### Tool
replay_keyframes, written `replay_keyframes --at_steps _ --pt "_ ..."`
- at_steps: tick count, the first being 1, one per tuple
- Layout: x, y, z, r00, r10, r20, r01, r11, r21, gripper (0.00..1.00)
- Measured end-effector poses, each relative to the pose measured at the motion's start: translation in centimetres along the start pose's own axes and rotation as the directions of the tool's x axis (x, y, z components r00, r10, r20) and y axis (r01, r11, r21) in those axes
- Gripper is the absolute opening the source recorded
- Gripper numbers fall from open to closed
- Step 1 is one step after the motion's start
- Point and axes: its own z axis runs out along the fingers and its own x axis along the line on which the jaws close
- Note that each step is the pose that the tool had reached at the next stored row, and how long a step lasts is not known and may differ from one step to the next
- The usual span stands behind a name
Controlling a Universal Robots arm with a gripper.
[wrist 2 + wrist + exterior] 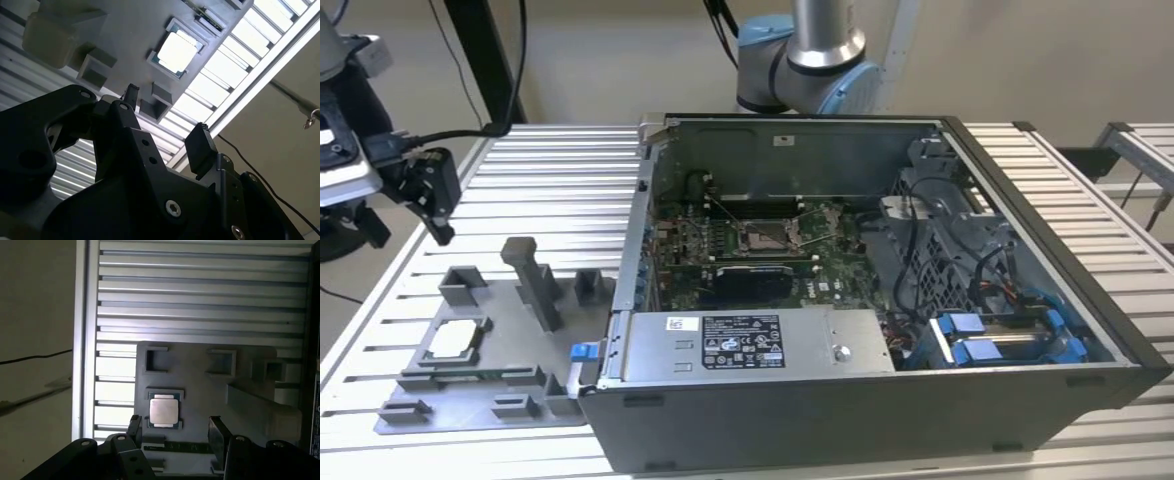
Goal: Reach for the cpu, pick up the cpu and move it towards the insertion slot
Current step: 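Pick up the cpu and move it towards the insertion slot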
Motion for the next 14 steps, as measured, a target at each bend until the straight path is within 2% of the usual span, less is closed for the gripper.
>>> replay_keyframes --at_steps 14 --pt "0.0 -0.05 1.3 1.0 0.0 -0.0001 0.0 1.0 0.0 1.0"
